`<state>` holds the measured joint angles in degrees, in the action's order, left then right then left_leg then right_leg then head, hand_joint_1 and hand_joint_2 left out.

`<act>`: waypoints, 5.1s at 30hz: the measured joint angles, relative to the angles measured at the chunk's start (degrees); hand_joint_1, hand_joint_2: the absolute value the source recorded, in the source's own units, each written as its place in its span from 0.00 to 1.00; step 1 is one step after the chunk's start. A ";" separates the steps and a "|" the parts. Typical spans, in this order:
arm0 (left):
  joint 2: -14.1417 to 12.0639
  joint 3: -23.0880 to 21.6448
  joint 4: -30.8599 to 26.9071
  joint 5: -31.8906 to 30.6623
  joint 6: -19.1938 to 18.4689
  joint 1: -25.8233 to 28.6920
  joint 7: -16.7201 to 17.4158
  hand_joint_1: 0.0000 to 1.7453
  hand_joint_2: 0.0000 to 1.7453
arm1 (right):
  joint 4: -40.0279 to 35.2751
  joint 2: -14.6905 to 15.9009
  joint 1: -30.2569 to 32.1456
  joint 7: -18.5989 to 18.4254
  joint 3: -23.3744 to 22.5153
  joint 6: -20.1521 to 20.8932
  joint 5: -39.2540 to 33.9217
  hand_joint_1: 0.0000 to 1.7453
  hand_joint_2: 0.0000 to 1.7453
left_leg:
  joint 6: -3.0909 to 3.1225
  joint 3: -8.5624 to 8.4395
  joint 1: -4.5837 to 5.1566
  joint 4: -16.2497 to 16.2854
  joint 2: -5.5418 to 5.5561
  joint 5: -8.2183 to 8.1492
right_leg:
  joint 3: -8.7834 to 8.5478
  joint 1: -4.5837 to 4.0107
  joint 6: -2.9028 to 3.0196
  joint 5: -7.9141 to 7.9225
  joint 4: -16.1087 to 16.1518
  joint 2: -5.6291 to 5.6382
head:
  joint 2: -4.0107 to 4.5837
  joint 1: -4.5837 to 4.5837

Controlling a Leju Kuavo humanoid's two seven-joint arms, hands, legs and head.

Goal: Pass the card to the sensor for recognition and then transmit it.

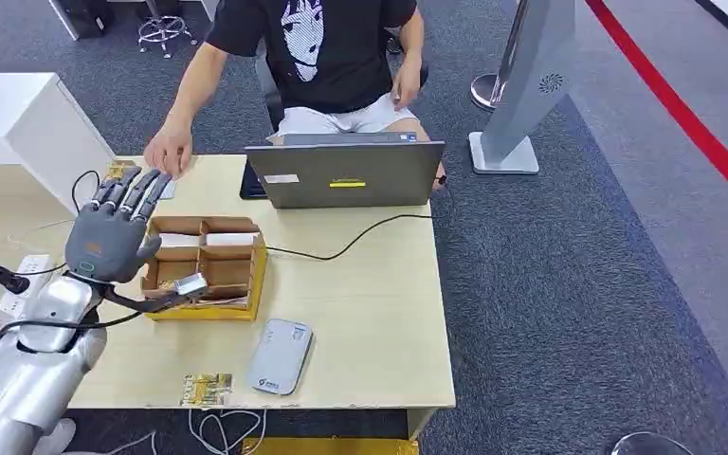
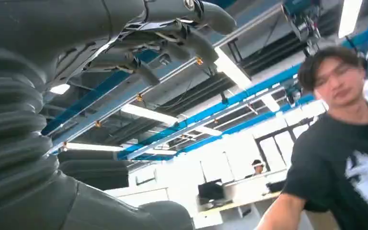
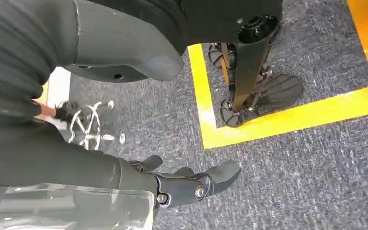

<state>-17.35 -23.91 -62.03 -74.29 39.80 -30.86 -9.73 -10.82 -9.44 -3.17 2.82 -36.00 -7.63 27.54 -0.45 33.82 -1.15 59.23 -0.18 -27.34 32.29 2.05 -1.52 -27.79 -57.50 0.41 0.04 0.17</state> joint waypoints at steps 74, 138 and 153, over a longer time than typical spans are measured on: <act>4.26 20.83 -1.73 -3.30 0.20 22.87 -3.23 0.00 1.00 | 0.02 -0.61 -0.06 -0.02 -8.76 -0.26 7.69 0.00 1.00 | -0.01 -0.05 -0.03 0.00 0.16 -0.20 | -0.07 -0.02 0.00 -0.28 0.01 -0.18 | 0.00 -0.02; 4.26 12.61 1.44 -2.82 0.15 17.34 0.18 1.00 1.00 | 0.02 -0.61 -0.33 -0.20 -9.73 0.26 9.77 0.00 1.00 | -0.01 -0.04 -0.03 0.01 0.15 -0.20 | -0.06 -0.02 0.00 -0.27 0.01 -0.16 | 0.00 -0.02; 4.26 12.96 0.89 -3.54 0.26 17.72 -2.60 1.00 1.00 | 0.02 -0.61 -0.33 -0.33 -9.75 0.33 10.34 0.00 1.00 | -0.01 -0.05 -0.03 0.00 0.15 -0.20 | -0.08 -0.02 0.00 -0.27 0.01 -0.16 | 0.00 0.00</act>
<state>-13.09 -10.95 -61.14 -77.84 40.06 -13.13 -12.33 -10.80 -10.05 -3.50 2.49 -45.75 -7.30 37.88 -0.45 33.78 -1.18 59.23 -0.03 -27.54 32.21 2.03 -1.52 -28.06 -57.50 0.25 0.04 0.18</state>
